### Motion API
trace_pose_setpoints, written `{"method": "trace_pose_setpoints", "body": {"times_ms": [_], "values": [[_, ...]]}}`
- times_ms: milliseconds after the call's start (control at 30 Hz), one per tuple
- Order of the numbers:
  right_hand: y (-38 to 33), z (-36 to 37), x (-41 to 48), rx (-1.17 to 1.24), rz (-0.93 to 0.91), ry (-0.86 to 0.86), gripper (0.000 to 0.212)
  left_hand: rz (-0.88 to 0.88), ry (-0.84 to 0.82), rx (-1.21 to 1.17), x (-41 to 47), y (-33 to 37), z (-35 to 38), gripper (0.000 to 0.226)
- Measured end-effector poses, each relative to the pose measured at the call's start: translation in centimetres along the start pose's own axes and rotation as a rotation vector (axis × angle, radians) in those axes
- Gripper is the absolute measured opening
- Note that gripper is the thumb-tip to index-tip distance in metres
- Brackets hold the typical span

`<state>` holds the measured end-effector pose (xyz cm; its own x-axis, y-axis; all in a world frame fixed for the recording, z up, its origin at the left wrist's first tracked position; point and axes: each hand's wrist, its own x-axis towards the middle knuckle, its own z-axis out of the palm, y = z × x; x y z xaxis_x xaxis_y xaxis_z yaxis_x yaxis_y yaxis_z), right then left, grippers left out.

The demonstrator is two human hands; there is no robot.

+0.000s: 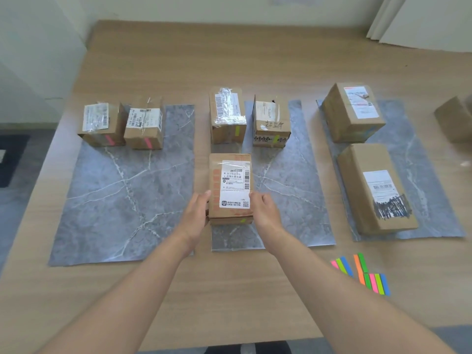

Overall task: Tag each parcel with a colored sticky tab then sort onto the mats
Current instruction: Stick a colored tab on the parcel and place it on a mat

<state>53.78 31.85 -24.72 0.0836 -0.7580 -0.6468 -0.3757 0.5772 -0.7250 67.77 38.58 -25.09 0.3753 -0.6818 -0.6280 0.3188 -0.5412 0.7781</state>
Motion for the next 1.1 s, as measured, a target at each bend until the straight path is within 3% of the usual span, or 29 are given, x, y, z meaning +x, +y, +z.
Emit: {"method": "trace_pose_setpoints", "body": {"times_ms": [533, 567, 633, 800, 967, 1100], "values": [[-3.4, -1.8, -2.4, 0.068, -0.12, 0.03, 0.021, 0.139, 0.067, 0.103, -0.9, 2.8, -0.2, 0.018], [-4.0, -2.1, -2.9, 0.072, -0.131, 0.032, 0.022, 0.17, 0.051, 0.105, -1.6, 3.4, -0.1, 0.024], [-5.1, -2.6, -4.0, 0.078, -0.154, 0.038, 0.024, 0.229, 0.035, 0.11, -2.7, 4.5, 0.0, 0.057], [-7.5, -4.0, -7.3, 0.099, -0.245, 0.025, 0.026, 0.335, 0.029, 0.121, -6.7, 8.2, 0.5, 0.077], [-11.0, -5.5, -11.1, 0.132, -0.349, 0.047, 0.033, 0.46, 0.003, 0.108, -10.6, 11.7, 0.6, 0.052], [-13.9, -6.8, -14.4, 0.15, -0.433, 0.069, 0.035, 0.55, -0.021, 0.132, -14.0, 14.9, 0.5, 0.061]]}}
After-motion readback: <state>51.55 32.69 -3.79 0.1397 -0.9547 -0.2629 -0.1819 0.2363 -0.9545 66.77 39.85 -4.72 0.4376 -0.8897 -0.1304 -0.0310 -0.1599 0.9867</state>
